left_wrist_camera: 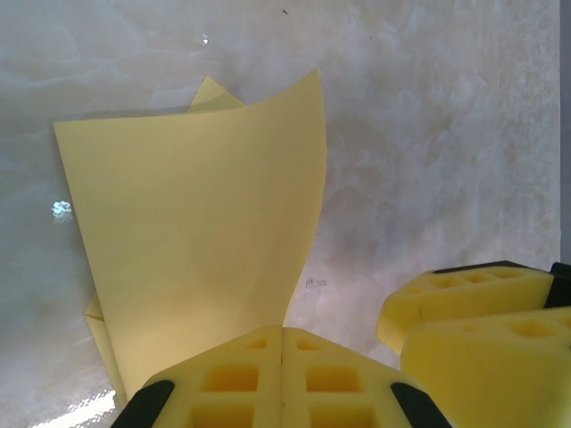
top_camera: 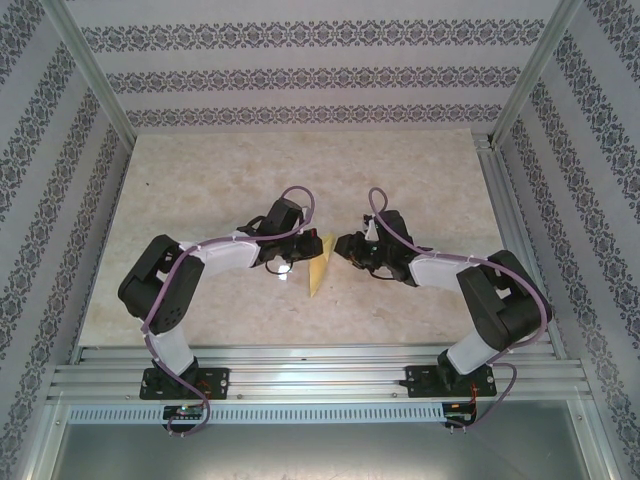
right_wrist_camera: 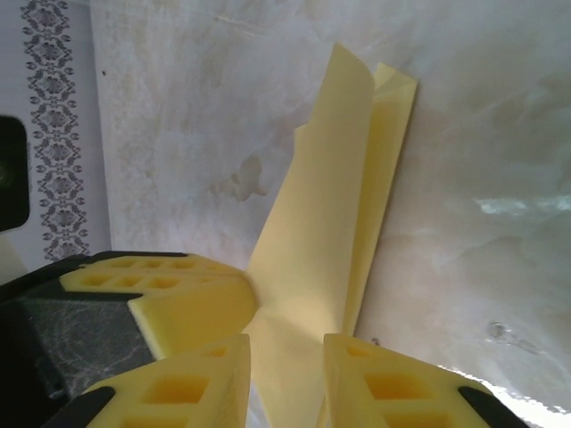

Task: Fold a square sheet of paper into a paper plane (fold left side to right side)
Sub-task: Fold the wing for the fifth time at the center of the table.

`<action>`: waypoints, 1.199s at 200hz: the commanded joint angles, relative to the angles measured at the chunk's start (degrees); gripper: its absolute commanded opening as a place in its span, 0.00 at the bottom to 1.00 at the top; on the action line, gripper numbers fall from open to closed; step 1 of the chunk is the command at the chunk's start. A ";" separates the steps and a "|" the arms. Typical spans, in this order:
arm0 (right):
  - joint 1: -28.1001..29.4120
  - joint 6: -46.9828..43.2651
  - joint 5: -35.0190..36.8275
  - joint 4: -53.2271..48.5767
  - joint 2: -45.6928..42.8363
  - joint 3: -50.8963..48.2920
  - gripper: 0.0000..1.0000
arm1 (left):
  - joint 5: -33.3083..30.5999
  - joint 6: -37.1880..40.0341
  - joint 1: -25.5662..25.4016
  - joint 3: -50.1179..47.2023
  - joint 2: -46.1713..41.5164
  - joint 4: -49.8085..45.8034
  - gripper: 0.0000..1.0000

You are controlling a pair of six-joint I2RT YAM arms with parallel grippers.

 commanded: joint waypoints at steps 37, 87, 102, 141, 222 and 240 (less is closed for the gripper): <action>0.48 -2.80 2.20 -0.99 0.96 0.19 0.30 | 2.79 2.91 2.49 0.79 2.92 3.55 0.00; -0.98 -7.67 3.14 -7.58 2.87 6.22 0.30 | 4.91 4.06 4.10 -0.91 4.25 6.20 0.00; -1.21 -7.48 2.31 -7.23 4.06 7.78 0.30 | 5.22 4.35 4.42 -1.26 4.69 6.75 0.00; -1.90 -5.45 0.37 -4.54 7.91 12.08 0.37 | 5.72 4.54 5.17 -3.09 4.99 8.32 0.00; -2.26 -2.91 2.68 -12.24 14.61 20.73 0.55 | 5.88 3.17 5.21 -5.13 5.13 10.72 0.00; -2.09 -2.81 1.99 -12.84 15.85 21.67 0.60 | 5.80 3.09 5.26 -5.12 5.27 10.82 0.00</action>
